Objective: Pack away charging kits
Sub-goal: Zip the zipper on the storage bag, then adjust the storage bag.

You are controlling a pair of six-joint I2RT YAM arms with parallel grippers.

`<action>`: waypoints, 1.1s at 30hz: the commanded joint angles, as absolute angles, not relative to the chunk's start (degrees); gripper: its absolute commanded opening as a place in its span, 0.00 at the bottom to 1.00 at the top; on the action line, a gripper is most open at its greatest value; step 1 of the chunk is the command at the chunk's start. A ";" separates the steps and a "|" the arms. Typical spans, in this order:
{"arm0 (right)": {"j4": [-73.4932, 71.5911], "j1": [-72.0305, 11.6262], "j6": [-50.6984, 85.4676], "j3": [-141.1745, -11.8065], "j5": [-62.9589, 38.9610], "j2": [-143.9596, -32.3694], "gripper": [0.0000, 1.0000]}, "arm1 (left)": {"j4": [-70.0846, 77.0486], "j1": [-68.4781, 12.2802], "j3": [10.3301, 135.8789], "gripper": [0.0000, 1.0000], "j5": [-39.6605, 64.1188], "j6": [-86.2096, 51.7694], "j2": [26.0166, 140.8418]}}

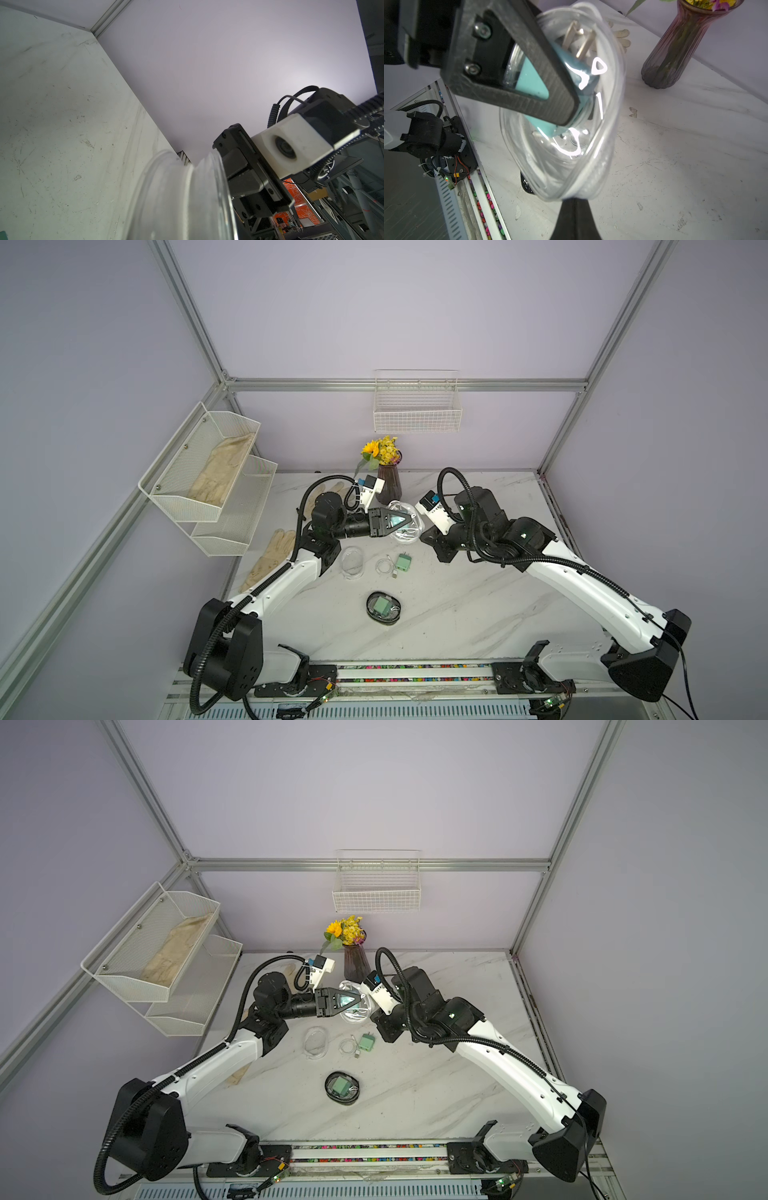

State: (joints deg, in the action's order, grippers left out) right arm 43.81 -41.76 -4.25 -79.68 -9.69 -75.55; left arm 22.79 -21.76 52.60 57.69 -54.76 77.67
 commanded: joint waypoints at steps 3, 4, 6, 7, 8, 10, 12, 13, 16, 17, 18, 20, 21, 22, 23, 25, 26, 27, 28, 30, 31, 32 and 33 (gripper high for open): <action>45.67 -41.13 -5.98 -82.55 -0.98 -73.07 0.00 | 17.98 -20.91 52.13 0.00 61.35 -49.60 77.54; 46.01 -41.13 -6.03 -82.96 -1.54 -73.16 0.00 | 17.65 -20.87 52.14 0.00 61.16 -49.15 77.36; 46.95 -41.13 -5.98 -83.74 -1.82 -73.68 0.00 | 16.92 -20.94 52.17 0.00 61.07 -48.43 77.00; 47.35 -41.13 -6.00 -83.76 -1.18 -74.01 0.00 | 17.10 -21.04 52.31 0.00 61.54 -48.43 77.10; 47.75 -41.13 -6.06 -83.67 0.13 -74.30 0.00 | 17.11 -21.14 52.39 0.00 61.78 -48.44 77.08; 48.63 -41.13 -5.94 -84.02 1.78 -74.94 0.00 | 16.79 -21.11 52.38 0.00 62.08 -47.81 77.08; 49.04 -41.13 -4.86 -85.21 -0.73 -75.36 0.00 | 14.54 -21.03 52.71 0.00 61.50 -46.24 76.95; 49.34 -41.13 -3.64 -85.58 -3.01 -75.86 0.00 | 14.16 -21.16 52.75 0.00 61.41 -45.82 76.91; 50.15 -41.13 -1.73 -85.74 -7.89 -75.62 0.25 | 14.12 -21.26 53.58 0.00 62.03 -45.45 77.07; 49.06 -41.05 -1.77 -85.12 -8.06 -74.33 0.37 | 14.08 -21.31 53.84 0.00 62.30 -45.29 77.17; 47.79 -40.60 -1.26 -84.41 -9.12 -72.58 0.51 | 14.06 -21.50 54.17 0.00 62.92 -44.98 77.33; 45.57 -38.05 -0.07 -84.07 -14.80 -70.10 0.63 | 12.90 -22.51 55.11 0.00 64.20 -43.68 77.89; 44.54 -35.78 0.79 -84.16 -19.10 -69.63 0.65 | 11.73 -23.41 55.97 0.00 65.09 -42.66 78.34; 43.15 -33.42 2.06 -83.82 -23.77 -69.35 0.67 | 10.10 -24.42 56.93 0.00 66.00 -41.18 78.84; 41.89 -31.76 2.99 -83.22 -27.00 -69.37 0.68 | 8.70 -25.45 57.78 0.00 66.75 -39.92 79.20; 39.03 -29.31 4.95 -81.53 -32.03 -69.63 0.70 | 3.55 -27.89 60.19 0.00 67.36 -35.78 79.87; 37.73 -28.57 5.55 -80.49 -34.39 -69.78 0.70 | 0.58 -28.85 61.27 0.00 67.26 -33.56 80.13; 36.04 -28.02 6.55 -79.35 -36.96 -70.02 0.71 | -2.28 -29.84 62.26 0.00 66.82 -31.39 80.20; 34.52 -27.84 7.46 -78.25 -38.99 -70.05 0.71 | -4.31 -30.60 62.97 0.00 66.38 -29.72 80.25; 32.64 -27.77 8.48 -76.27 -41.92 -69.86 0.72 | -5.63 -31.36 63.58 0.00 66.05 -28.76 80.25; 31.65 -27.78 9.09 -74.89 -43.49 -69.44 0.72 | -5.80 -31.54 63.59 0.00 65.68 -28.74 80.09; 30.96 -27.83 9.50 -73.58 -44.45 -68.97 0.72 | -5.84 -31.59 63.69 0.00 65.61 -28.66 79.91; 29.84 -27.78 10.36 -71.93 -45.65 -68.31 0.72 | -5.89 -31.73 63.77 0.00 65.49 -28.65 79.73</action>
